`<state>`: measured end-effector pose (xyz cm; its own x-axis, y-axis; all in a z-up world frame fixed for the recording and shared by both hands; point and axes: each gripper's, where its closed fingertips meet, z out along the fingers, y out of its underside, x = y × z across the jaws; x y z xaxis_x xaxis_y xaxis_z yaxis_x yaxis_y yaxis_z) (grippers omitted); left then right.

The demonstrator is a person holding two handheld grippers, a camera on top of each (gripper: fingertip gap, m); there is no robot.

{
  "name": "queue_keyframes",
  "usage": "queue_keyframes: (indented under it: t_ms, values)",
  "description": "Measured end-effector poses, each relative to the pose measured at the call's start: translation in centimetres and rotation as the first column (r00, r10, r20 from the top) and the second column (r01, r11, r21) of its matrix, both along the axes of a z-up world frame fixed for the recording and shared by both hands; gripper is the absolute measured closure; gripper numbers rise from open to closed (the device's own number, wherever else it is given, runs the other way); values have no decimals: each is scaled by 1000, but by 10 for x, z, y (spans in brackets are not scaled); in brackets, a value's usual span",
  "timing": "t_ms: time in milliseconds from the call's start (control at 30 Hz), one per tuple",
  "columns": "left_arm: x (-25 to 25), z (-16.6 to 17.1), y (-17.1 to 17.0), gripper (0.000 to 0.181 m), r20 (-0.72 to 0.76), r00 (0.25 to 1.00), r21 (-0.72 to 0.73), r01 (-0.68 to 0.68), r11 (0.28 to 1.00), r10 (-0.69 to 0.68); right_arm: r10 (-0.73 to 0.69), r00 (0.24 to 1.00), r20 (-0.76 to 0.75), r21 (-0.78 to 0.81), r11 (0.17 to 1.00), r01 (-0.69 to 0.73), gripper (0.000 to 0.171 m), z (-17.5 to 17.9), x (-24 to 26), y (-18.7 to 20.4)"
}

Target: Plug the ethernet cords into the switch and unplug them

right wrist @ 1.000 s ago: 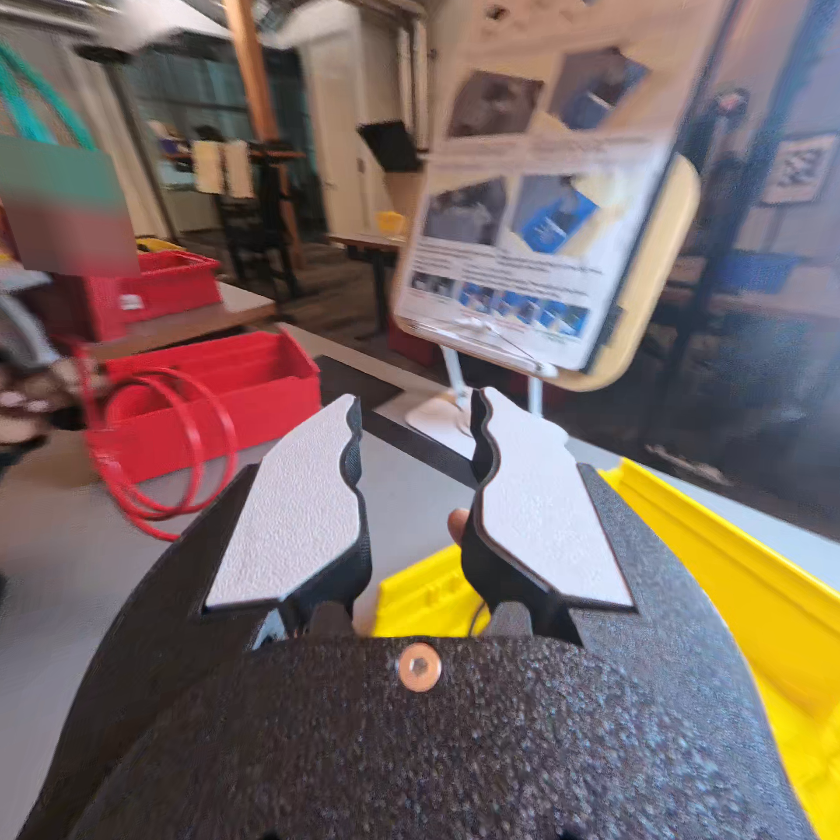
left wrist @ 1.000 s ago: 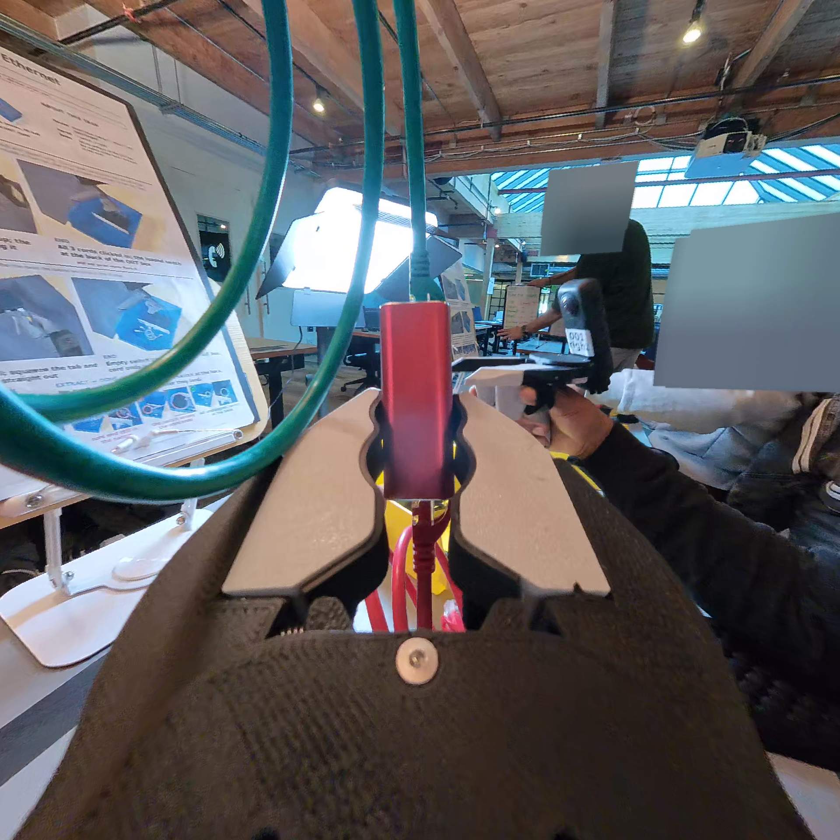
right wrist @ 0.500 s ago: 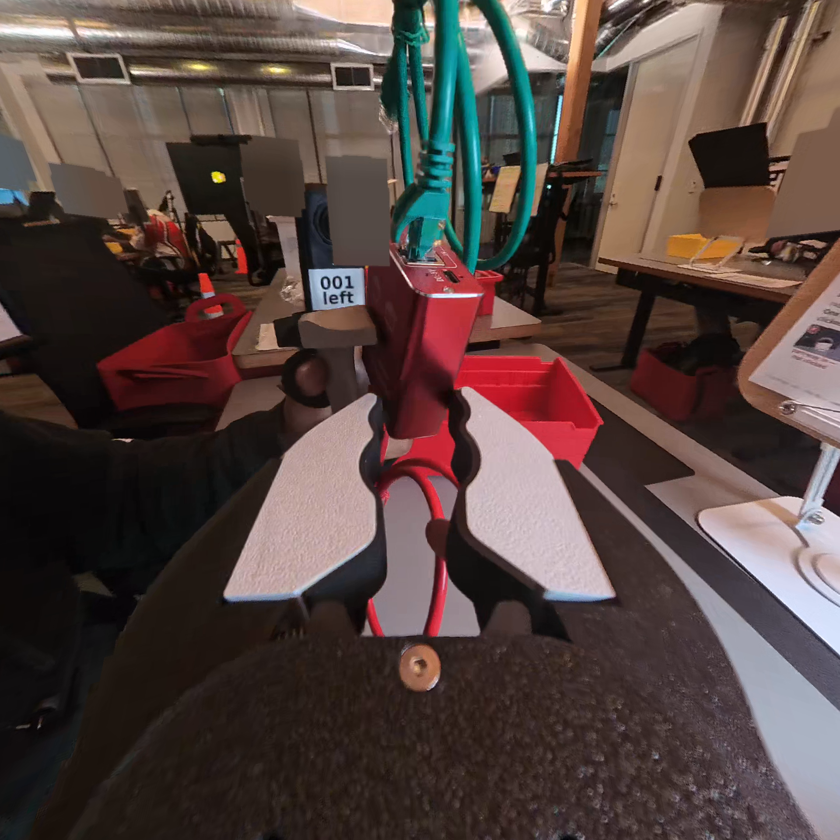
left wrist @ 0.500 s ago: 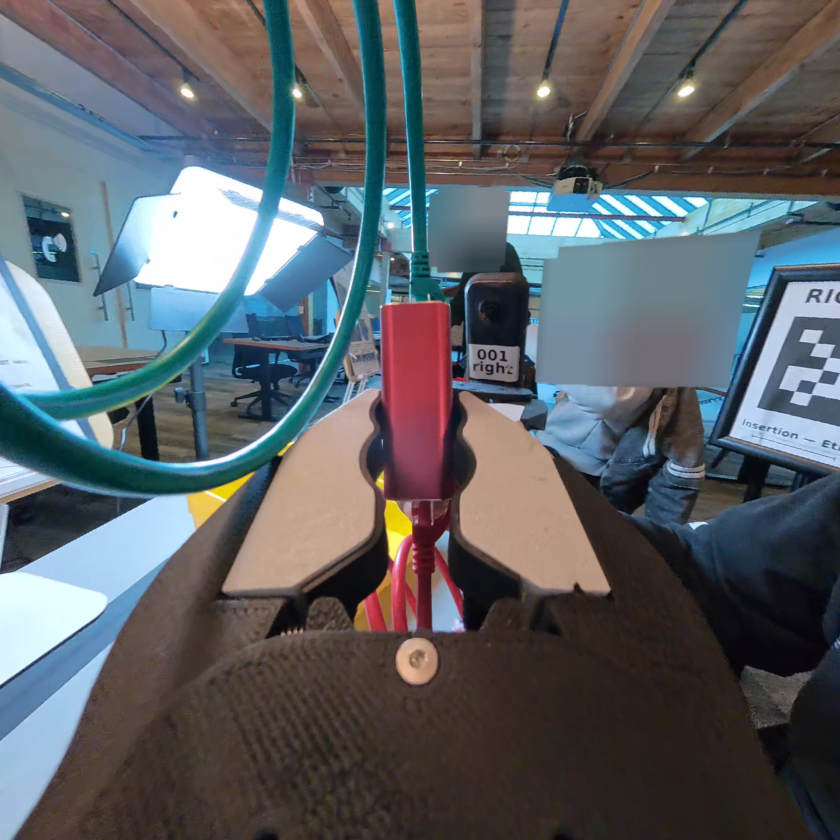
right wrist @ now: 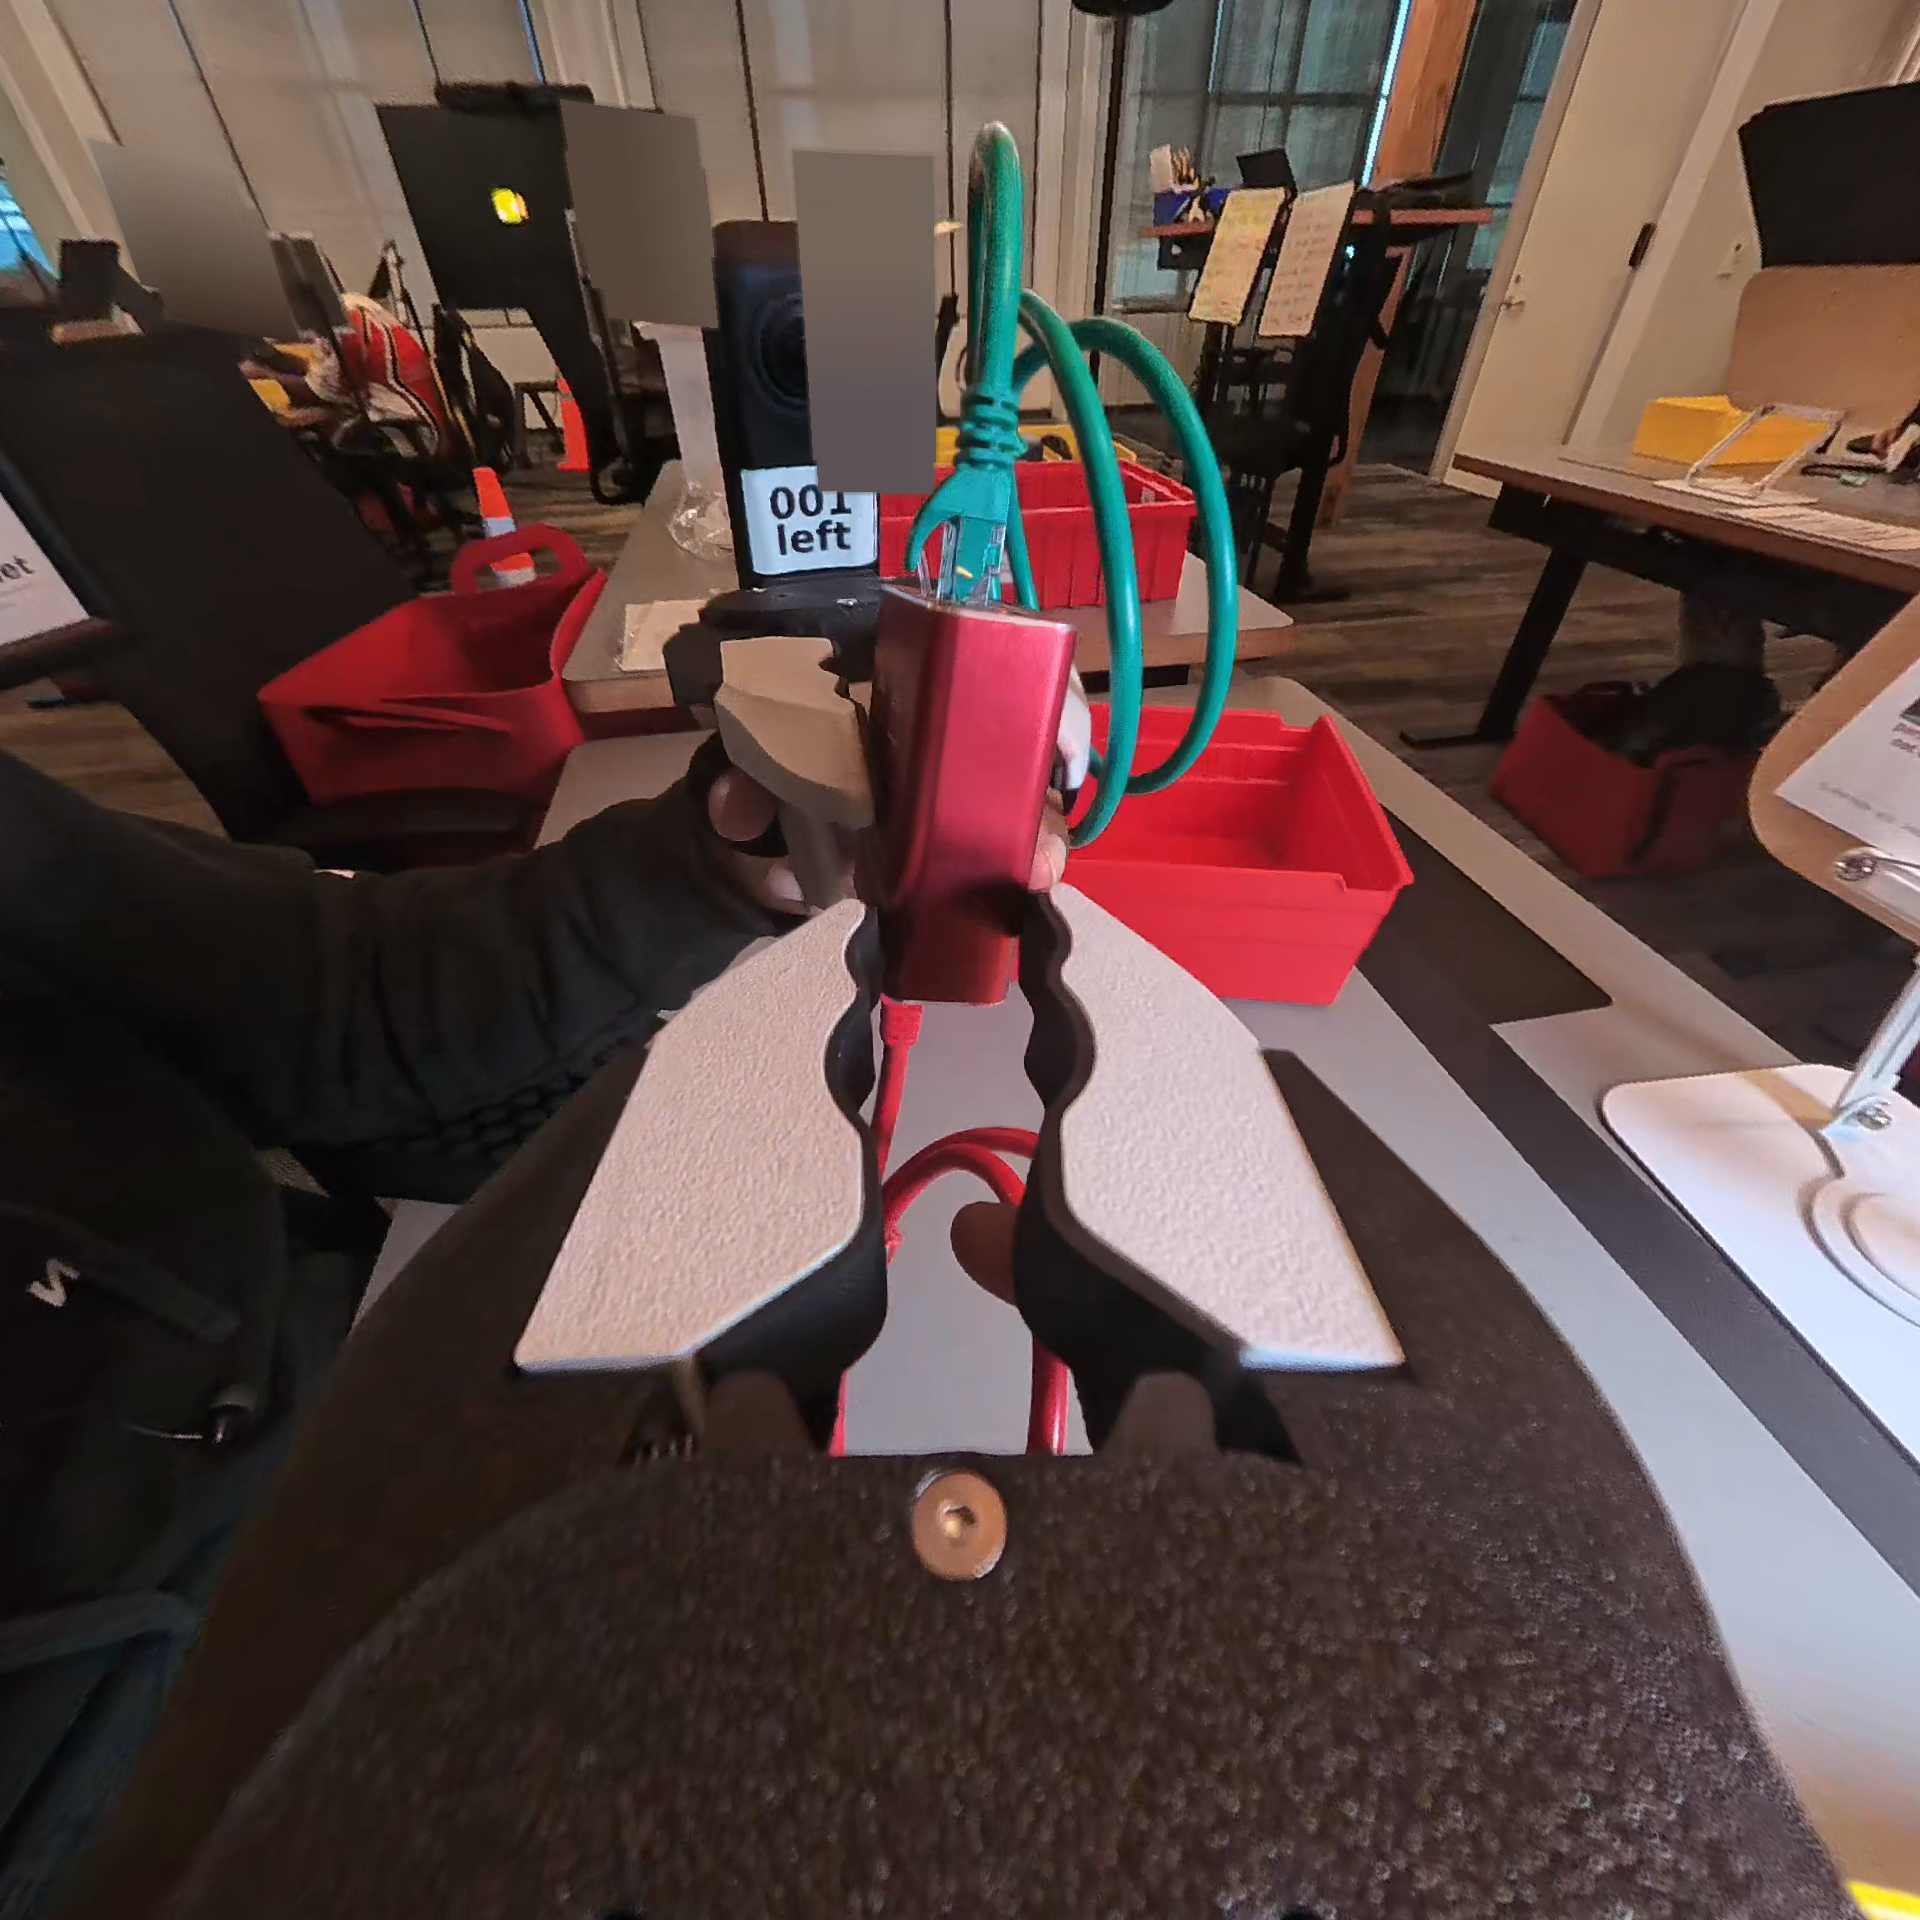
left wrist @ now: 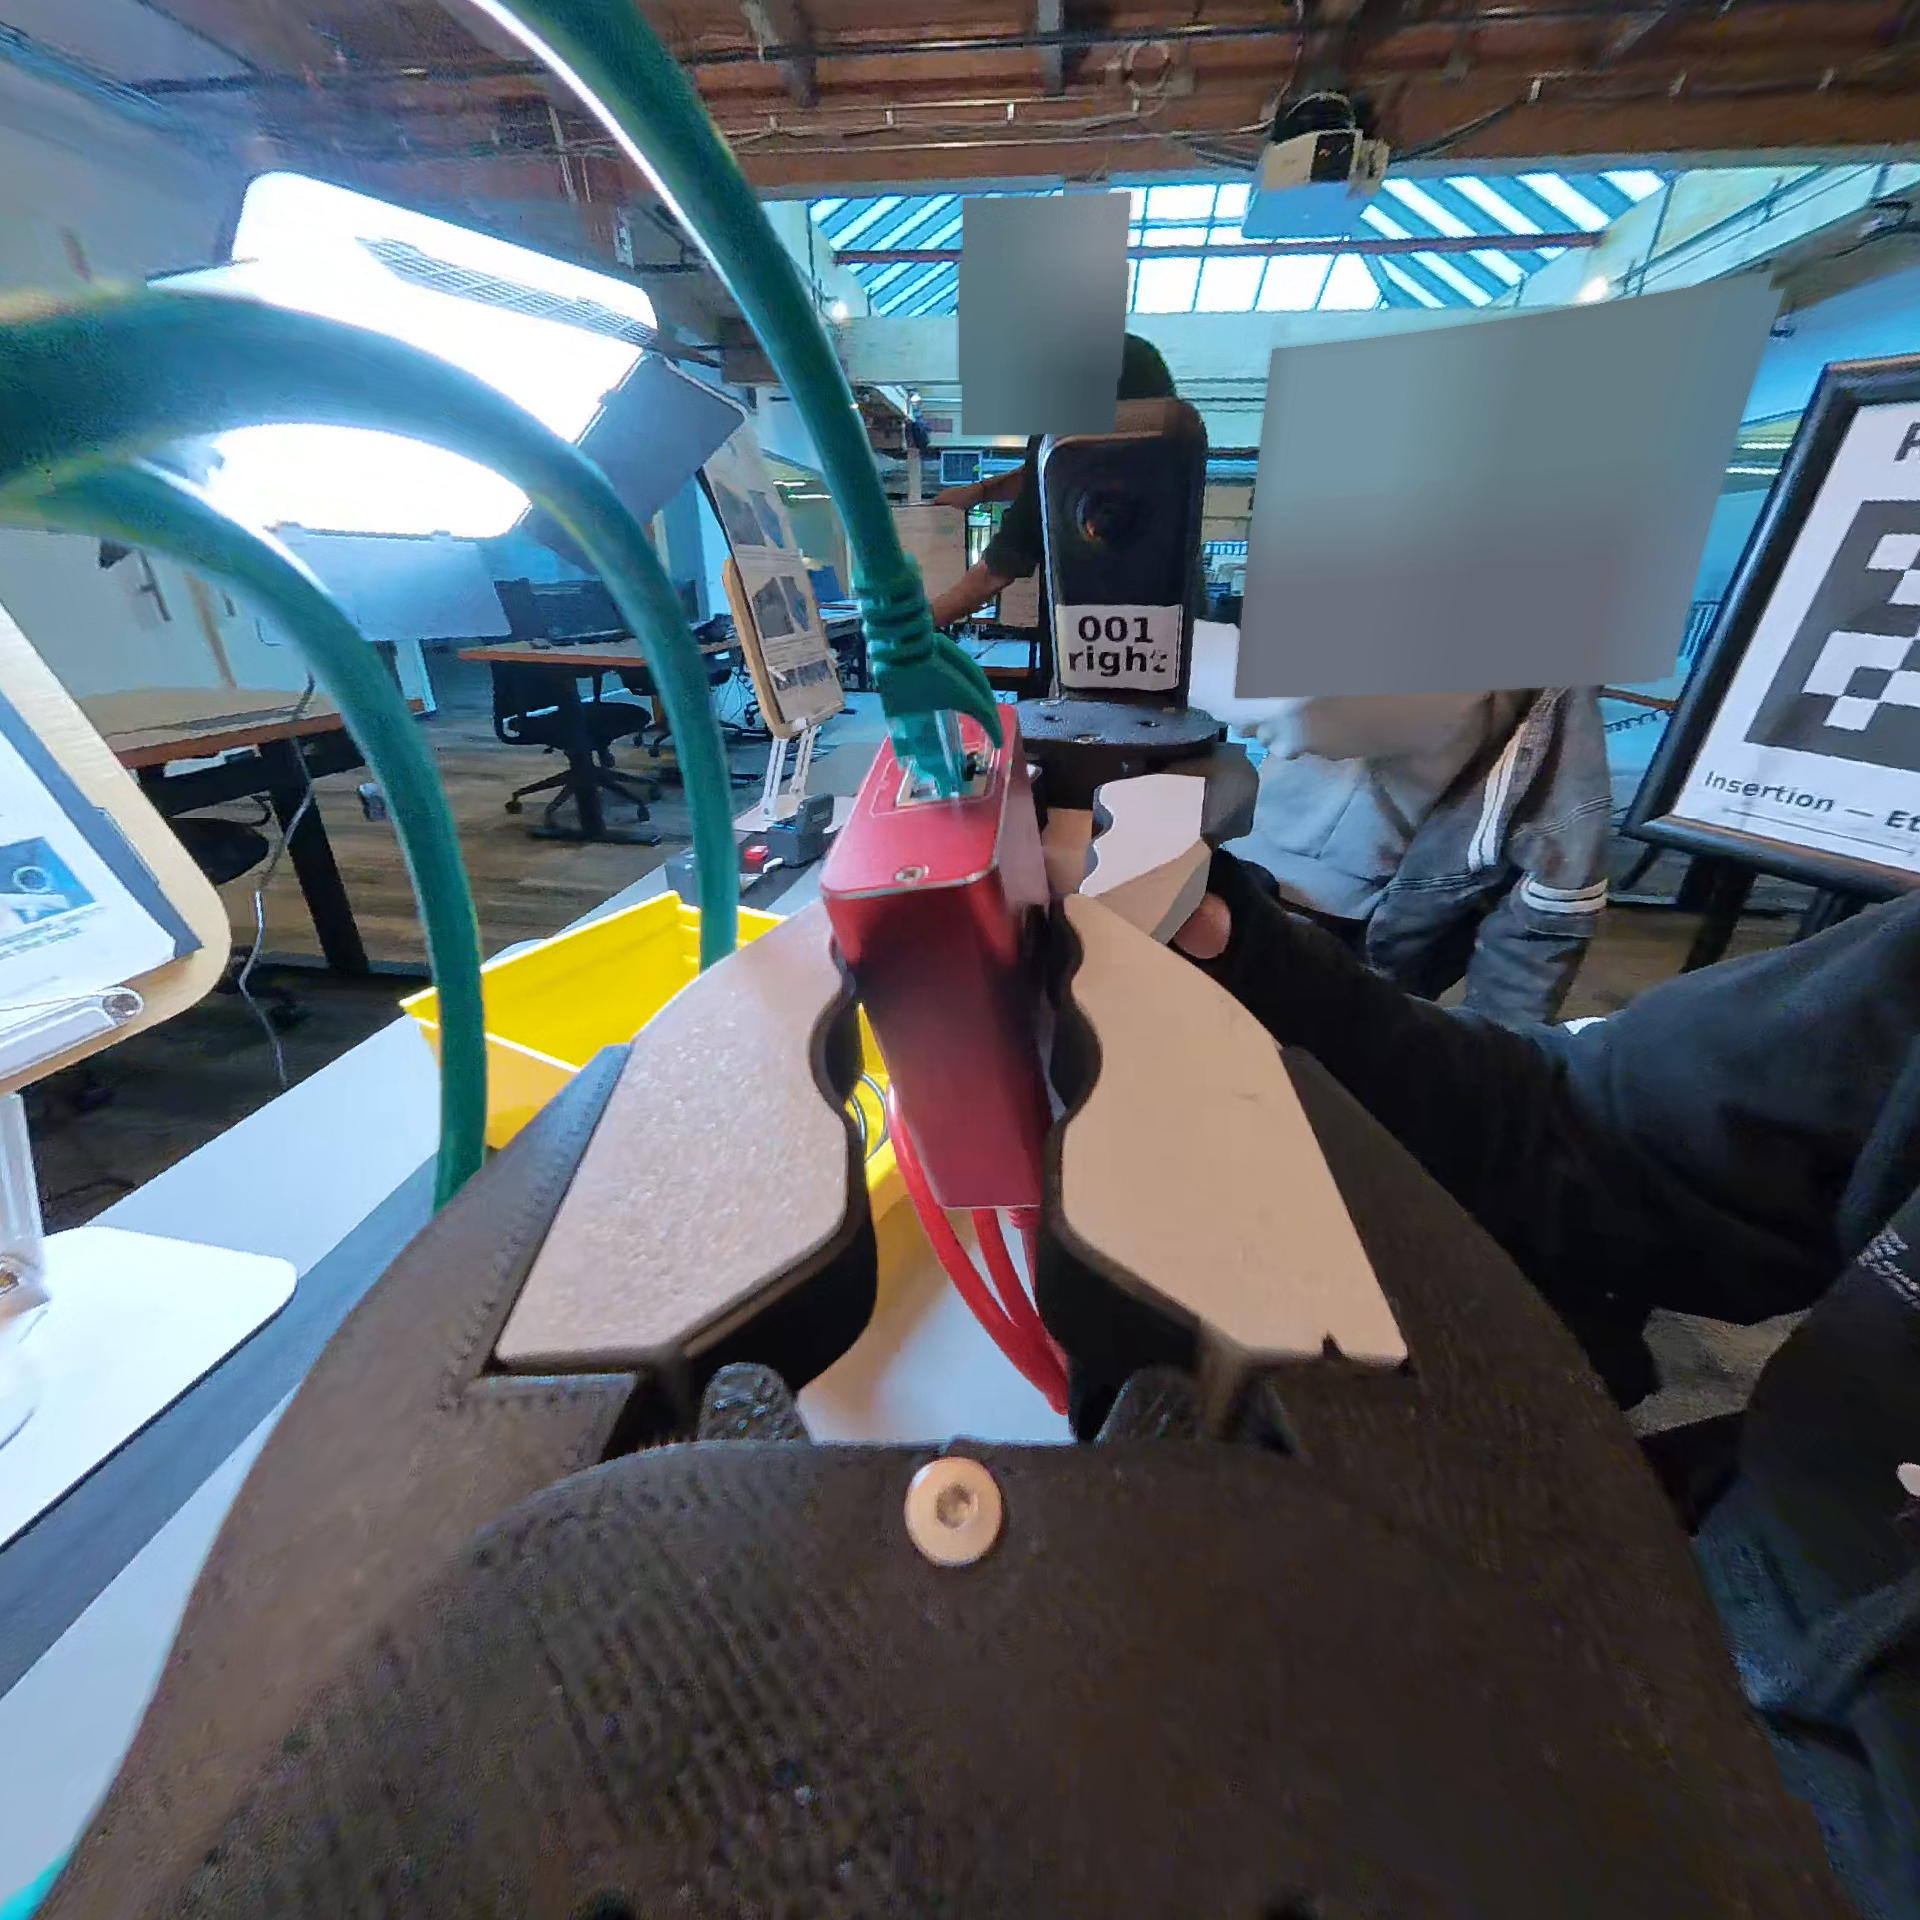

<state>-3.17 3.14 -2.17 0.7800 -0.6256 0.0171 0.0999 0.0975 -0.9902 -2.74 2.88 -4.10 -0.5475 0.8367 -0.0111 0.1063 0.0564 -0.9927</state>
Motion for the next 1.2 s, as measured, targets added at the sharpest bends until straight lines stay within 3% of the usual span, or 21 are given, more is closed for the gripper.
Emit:
queue_keyframes:
  t_ms: [133, 300, 400, 500, 733, 867, 1067, 1200]
  values:
    - [-6, 0, -2, 143, -55, 998, -4, -39, 999, 39, -6, 1000, -20, -2, 1000, 6, 146, 3, -1, 0]
    - [-6, 0, -8, 141, -5, 1000, -42, 24, 999, -24, 28, 999, -32, -32, 999, -29, 146, 6, 4, -1]
    - [7, -6, -5, 140, -53, 998, -60, 42, 997, -45, 57, 998, -30, -8, 998, -57, 146, 3, 4, -9]
    - [13, -8, -5, 149, -93, 995, -53, 36, 998, -41, 51, 998, -23, 15, 999, -51, 146, 1, 4, -9]
    - [-1, -4, 3, 152, -62, 996, -27, -66, 997, 64, -114, 986, -121, 43, 992, 120, 147, 19, 2, 7]
    - [-26, 7, 4, 152, 52, 989, 4, -136, 991, 135, -175, 970, -167, 20, 983, 180, 144, 39, 14, 12]
    - [-42, 22, -2, 152, 162, 970, 67, -192, 979, 179, -155, 988, -13, 113, 981, 155, 134, -2, -10, -8]
    - [-25, 30, -9, 152, 145, 983, 107, -132, 986, 116, -141, 990, -16, 37, 989, 142, 132, -15, -30, -15]
